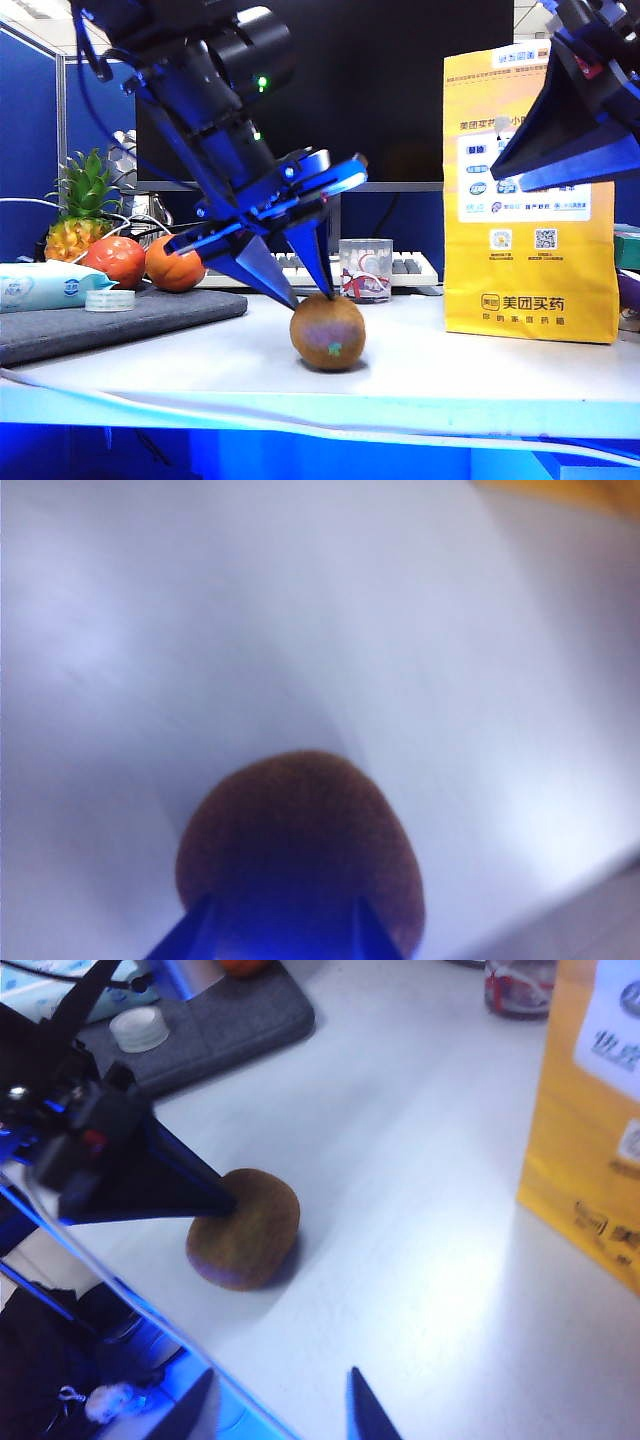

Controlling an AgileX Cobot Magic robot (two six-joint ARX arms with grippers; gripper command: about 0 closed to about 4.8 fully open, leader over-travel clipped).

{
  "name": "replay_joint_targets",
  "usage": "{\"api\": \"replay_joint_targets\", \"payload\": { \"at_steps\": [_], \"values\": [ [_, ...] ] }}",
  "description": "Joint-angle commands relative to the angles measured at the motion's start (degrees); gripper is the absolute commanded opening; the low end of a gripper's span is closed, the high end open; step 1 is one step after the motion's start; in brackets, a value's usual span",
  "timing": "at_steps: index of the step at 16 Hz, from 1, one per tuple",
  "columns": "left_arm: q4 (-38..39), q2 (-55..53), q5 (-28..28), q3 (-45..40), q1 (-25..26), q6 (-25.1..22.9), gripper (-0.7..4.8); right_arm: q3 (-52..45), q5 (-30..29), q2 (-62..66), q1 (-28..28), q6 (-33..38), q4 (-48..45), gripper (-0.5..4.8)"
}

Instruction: Pick up the kiwifruit and throw it into the yellow paper bag.

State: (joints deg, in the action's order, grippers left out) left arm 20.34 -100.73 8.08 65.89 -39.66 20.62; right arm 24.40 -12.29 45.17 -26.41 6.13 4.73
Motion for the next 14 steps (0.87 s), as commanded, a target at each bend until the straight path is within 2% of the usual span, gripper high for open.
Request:
{"api": "replay_joint_targets", "payload": {
  "at_steps": [1, 2, 3, 5, 6, 7, 8, 11, 12, 14],
  "values": [
    [2.84, 2.56, 0.72, 2.95, -0.04, -6.27, 1.73, 0.15, -0.50, -0.13, -0.02, -0.17, -0.26, 1.70],
    [3.91, 4.17, 0.55, 4.50, -0.04, -8.52, 1.68, 0.15, -0.50, -0.13, -0.02, -0.17, -0.26, 1.70],
    [4.61, 5.31, 0.50, 5.60, -0.04, -9.97, 1.41, 0.15, -0.50, -0.13, -0.02, -0.17, -0.26, 1.70],
    [5.42, 6.91, -0.04, 7.26, -0.02, -10.12, 1.24, 0.15, -0.50, -0.13, -0.02, -0.17, -0.28, 1.70],
    [6.40, 7.02, -0.09, 8.41, 0.02, -9.16, 1.80, 0.15, -0.50, -0.13, -0.02, -0.17, -0.35, 1.70],
    [7.76, 6.99, -0.48, 8.76, 0.07, -8.37, 4.79, 0.15, -0.59, -0.13, -0.02, -0.17, -0.50, 1.71],
    [8.79, 6.99, -0.76, 8.76, 0.04, -7.43, 4.79, 0.15, -1.22, -0.13, -0.02, -0.17, -0.57, 1.71],
    [12.33, 6.99, -1.29, 8.76, 0.00, 0.28, 4.79, 0.17, -1.86, -0.13, -0.02, -0.20, -0.66, 2.16],
    [14.64, 6.99, -2.64, 8.76, 0.00, 4.76, 4.79, 0.17, -1.79, -0.11, -0.02, -0.20, -0.66, 2.15],
    [15.69, 6.86, -2.89, 8.76, -0.11, 6.51, 4.79, 0.15, -1.77, -0.11, -0.02, -0.66, -0.66, 1.70]
  ]
}}
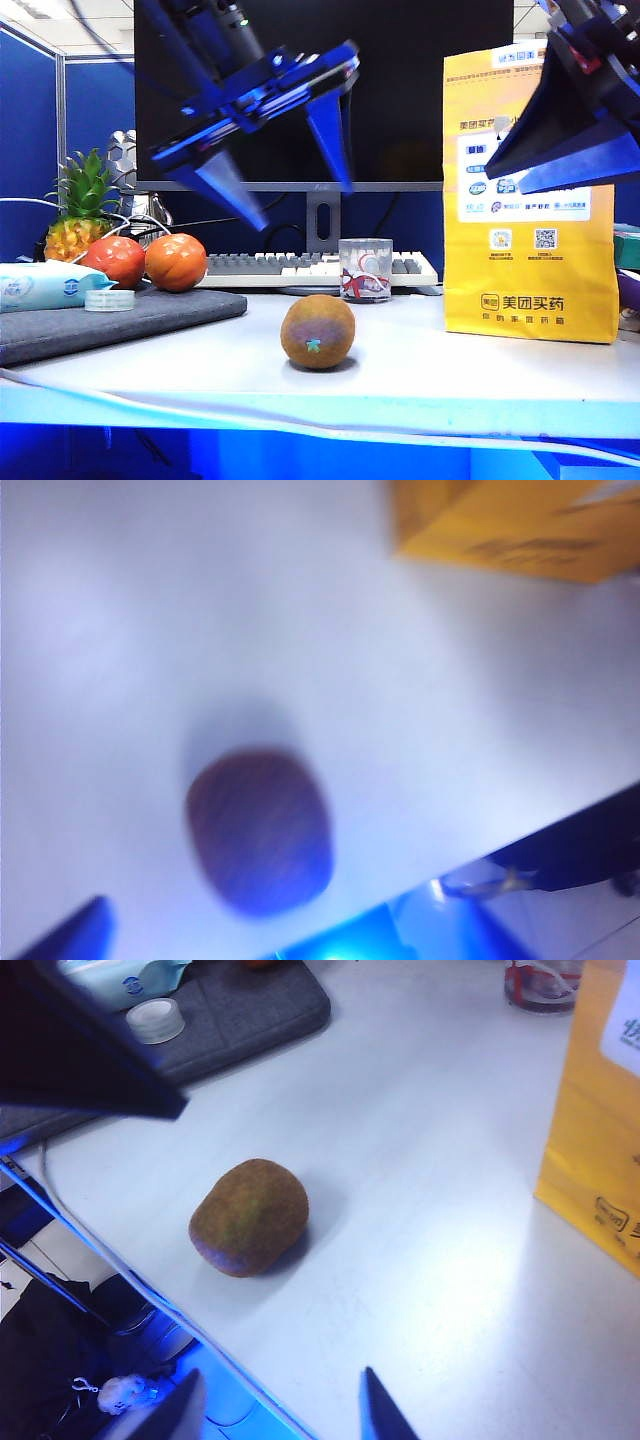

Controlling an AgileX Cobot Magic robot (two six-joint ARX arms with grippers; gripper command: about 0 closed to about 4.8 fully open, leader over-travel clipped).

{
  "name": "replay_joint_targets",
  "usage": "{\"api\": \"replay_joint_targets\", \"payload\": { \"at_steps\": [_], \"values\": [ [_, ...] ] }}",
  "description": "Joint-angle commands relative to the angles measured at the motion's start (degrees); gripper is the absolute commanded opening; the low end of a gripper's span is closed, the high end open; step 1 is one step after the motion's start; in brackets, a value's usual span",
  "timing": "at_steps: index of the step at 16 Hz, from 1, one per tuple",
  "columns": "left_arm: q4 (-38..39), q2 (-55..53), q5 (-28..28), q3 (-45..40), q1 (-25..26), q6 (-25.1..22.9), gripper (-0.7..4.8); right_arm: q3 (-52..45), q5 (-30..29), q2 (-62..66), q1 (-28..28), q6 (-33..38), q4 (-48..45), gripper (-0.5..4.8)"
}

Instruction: Pick up the kiwifruit and throw it into the yellow paper bag.

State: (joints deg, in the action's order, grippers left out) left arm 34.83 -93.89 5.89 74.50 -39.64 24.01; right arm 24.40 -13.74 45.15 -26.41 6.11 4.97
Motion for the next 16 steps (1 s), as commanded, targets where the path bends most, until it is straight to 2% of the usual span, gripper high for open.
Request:
{"api": "replay_joint_targets", "payload": {
  "at_steps": [1, 2, 5, 11, 16],
  "values": [
    [1.14, -0.17, -0.70, 0.15, -0.33, 4.13, 4.79, 0.15, -0.37, -0.09, -0.02, -0.63, -0.87, 1.07],
    [0.81, -0.28, -0.72, 0.15, -0.79, 4.87, 4.79, 0.13, -0.37, -0.07, -0.02, -0.63, -0.85, -0.14],
    [-1.29, -1.29, 0.28, 0.17, -2.03, 4.98, 4.79, 0.11, -1.60, 0.50, -0.02, -0.63, -0.44, -0.01],
    [-0.22, -7.50, -5.14, 0.48, -4.24, 6.21, 4.79, 0.09, -4.70, 2.82, -0.17, -0.66, -0.07, -0.01],
    [-2.86, -11.63, -6.03, 0.48, -4.37, 6.47, 4.79, 0.09, -5.97, 2.82, -0.17, -1.68, -0.28, -0.01]
  ]
}}
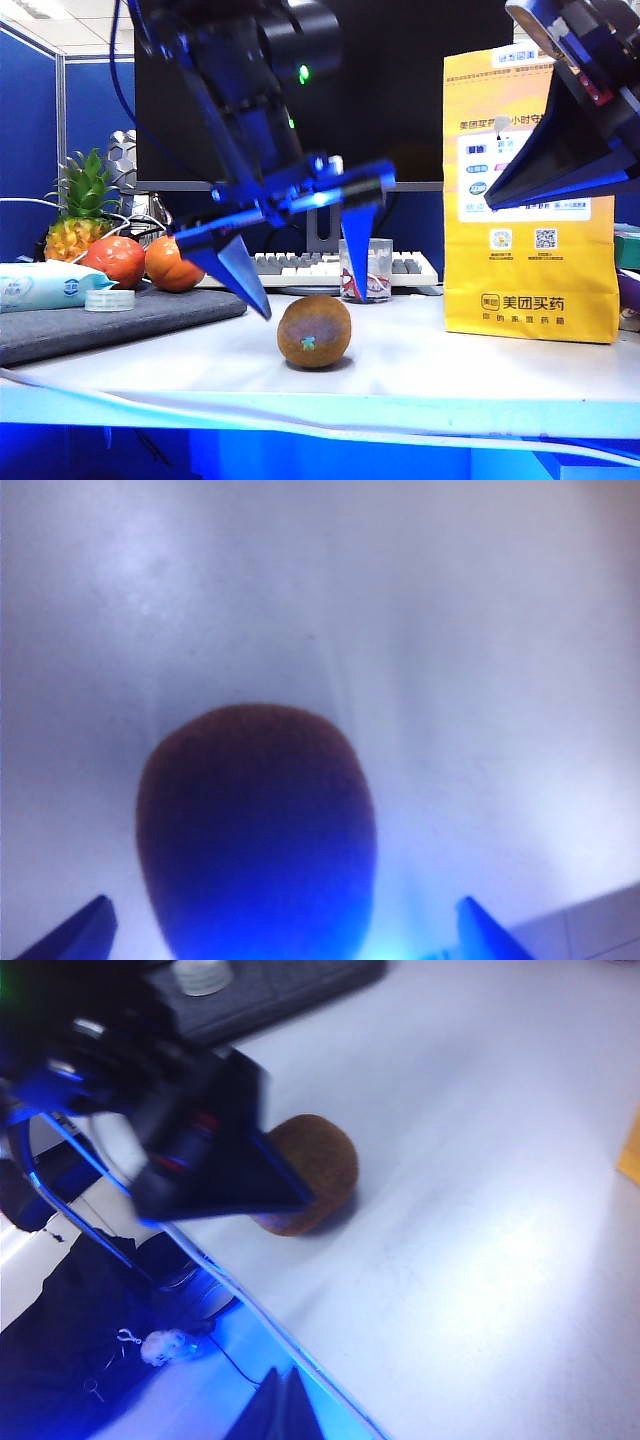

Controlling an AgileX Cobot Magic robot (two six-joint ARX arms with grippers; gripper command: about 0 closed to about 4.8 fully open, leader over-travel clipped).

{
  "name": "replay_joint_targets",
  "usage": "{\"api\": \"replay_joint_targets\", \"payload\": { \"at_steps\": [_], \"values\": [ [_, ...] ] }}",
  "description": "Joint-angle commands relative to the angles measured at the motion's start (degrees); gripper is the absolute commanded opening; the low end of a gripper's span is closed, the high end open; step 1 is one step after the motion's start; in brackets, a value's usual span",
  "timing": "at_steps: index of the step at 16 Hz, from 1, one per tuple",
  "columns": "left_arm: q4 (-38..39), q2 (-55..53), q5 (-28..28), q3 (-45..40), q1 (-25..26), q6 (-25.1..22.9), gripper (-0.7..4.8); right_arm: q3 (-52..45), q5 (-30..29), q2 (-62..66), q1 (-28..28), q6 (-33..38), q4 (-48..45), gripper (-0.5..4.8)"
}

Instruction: Pick up the kiwifruit and throw it into the yellow paper bag.

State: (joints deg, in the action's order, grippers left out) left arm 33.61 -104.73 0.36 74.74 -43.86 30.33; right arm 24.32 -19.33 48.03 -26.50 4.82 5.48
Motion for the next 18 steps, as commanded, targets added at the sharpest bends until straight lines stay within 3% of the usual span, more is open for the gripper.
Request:
{"api": "replay_joint_targets", "payload": {
  "at_steps": [1, 2, 3, 4, 6, 7, 10, 13, 16, 17, 18],
  "values": [
    [-2.84, -1.36, 0.00, 0.24, -0.15, 0.15, 4.79, 0.17, -0.35, -0.07, -0.09, -0.39, -1.11, -0.01],
    [-4.96, -2.19, 2.56, 0.24, -0.17, 0.09, 4.79, 0.17, -0.37, -0.07, -0.09, -0.37, -1.57, -0.01],
    [-5.92, -2.62, 3.61, 0.24, -0.17, -0.04, 4.00, 0.17, -0.59, -0.07, -0.09, -0.37, -1.64, -0.01],
    [-5.90, -2.91, 4.26, 0.24, -0.17, -1.09, 2.47, 0.17, -0.70, -0.07, -0.09, -0.37, -1.62, -0.01],
    [-4.68, -2.93, 4.42, 0.24, -0.02, -4.72, 1.22, 0.17, -0.79, -0.07, -0.09, -0.37, -1.51, -0.01],
    [-4.50, -2.91, 4.37, 0.26, -0.04, -6.93, 0.95, 0.17, -0.81, -0.07, -0.09, -0.37, -1.51, -0.01],
    [-1.57, -2.43, 4.31, 2.86, -0.04, -15.45, 0.56, 0.17, -0.74, -0.07, -0.09, -0.37, -1.40, -0.01],
    [7.10, 1.25, -5.31, 11.17, -0.04, -27.50, 0.56, 0.20, 0.52, -0.09, -0.04, -0.46, -1.68, -0.01],
    [7.65, 8.59, -10.51, 14.47, -0.02, -35.10, 0.56, 0.33, 0.20, -0.20, -0.04, -0.42, -3.37, -0.01],
    [6.21, 12.22, -10.34, 14.58, -0.02, -39.91, 0.56, 0.61, 0.13, -0.48, -0.04, -0.39, -4.50, -0.01],
    [3.96, 15.30, -8.24, 14.51, -0.02, -48.06, 0.56, 2.03, 0.17, -0.81, -0.04, -0.42, -4.44, -0.01]
  ]
}}
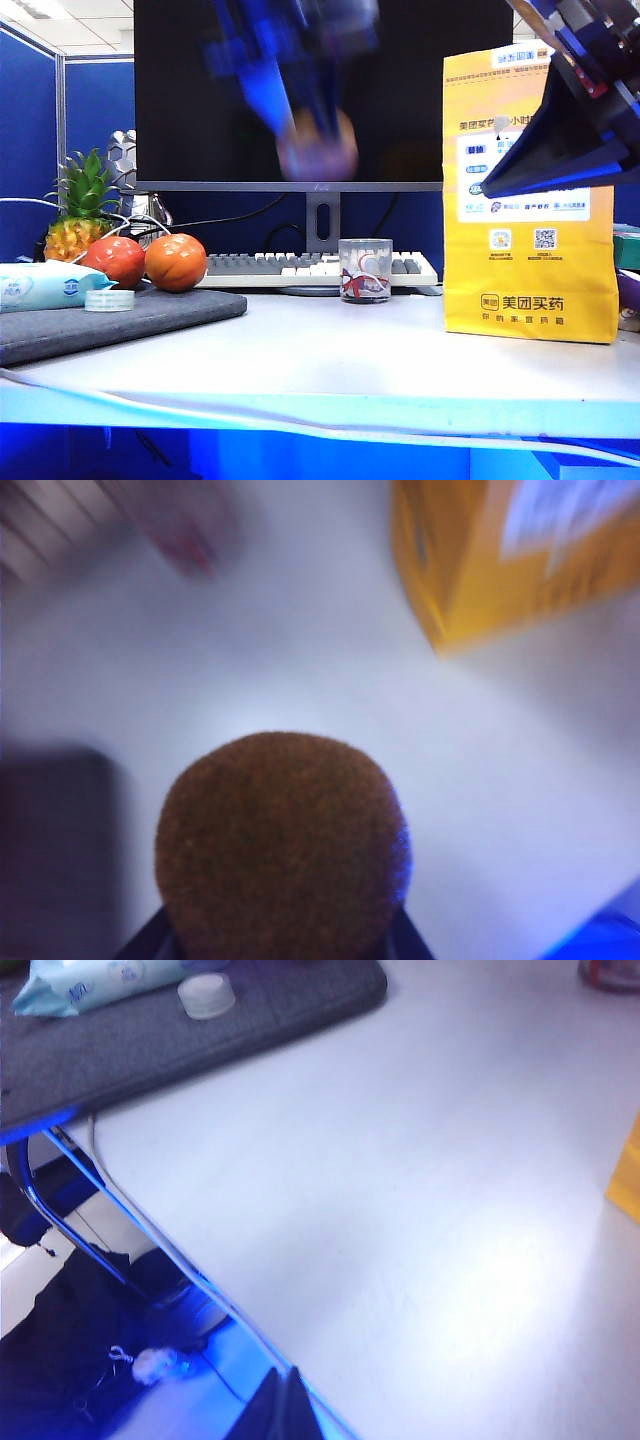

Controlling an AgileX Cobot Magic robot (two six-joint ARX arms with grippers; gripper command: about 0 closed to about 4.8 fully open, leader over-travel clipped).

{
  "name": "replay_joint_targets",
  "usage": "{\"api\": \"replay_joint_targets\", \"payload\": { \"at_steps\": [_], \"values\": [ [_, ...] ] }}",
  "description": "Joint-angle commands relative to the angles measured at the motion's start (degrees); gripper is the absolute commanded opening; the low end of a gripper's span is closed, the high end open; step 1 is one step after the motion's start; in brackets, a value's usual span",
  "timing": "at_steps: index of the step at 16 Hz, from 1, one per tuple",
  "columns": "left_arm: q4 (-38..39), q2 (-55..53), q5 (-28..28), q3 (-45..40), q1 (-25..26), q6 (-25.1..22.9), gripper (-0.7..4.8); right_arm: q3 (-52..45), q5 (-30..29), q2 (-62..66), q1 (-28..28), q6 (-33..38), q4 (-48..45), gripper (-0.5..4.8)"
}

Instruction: Pick up the kiwifruit and throw it into the yellow paper bag.

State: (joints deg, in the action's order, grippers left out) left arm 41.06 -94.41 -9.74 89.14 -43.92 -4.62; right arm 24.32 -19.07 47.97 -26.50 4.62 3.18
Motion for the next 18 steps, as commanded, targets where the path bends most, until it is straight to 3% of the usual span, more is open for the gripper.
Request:
{"api": "replay_joint_targets", "payload": {
  "at_steps": [1, 2, 5, 8, 13, 16, 18],
  "values": [
    [-5.14, 6.12, 3.91, 0.13, 0.02, -16.90, 0.56, 3.23, 0.33, -0.98, -0.04, -0.22, -2.16, -0.01],
    [-8.24, 7.34, 8.81, 0.13, 0.02, -20.17, 0.56, 5.70, 1.64, -1.01, -0.04, -0.24, -1.99, -0.01],
    [-21.35, 7.63, 24.98, -0.11, 1.97, -20.41, 0.56, 12.37, 6.58, -1.36, -0.04, -2.21, -1.51, -0.01],
    [-34.69, 5.57, 30.18, -0.13, 3.45, -19.74, 0.55, 14.93, 8.07, -3.52, 0.00, -3.65, 4.11, -0.01],
    [-59.04, -2.54, 43.67, 0.20, 6.19, -5.18, 0.49, 15.10, 15.63, -9.75, 0.04, -7.72, 8.39, -0.01],
    [-60.92, -7.96, 49.62, 2.54, 6.38, -2.01, 0.48, 15.21, 25.75, -14.34, 0.04, -8.48, 9.22, -0.01],
    [-60.81, -13.49, 53.51, 7.72, 6.40, 3.48, 0.48, 15.21, 34.42, -18.78, 0.04, -9.44, 10.32, -0.01]
  ]
}}
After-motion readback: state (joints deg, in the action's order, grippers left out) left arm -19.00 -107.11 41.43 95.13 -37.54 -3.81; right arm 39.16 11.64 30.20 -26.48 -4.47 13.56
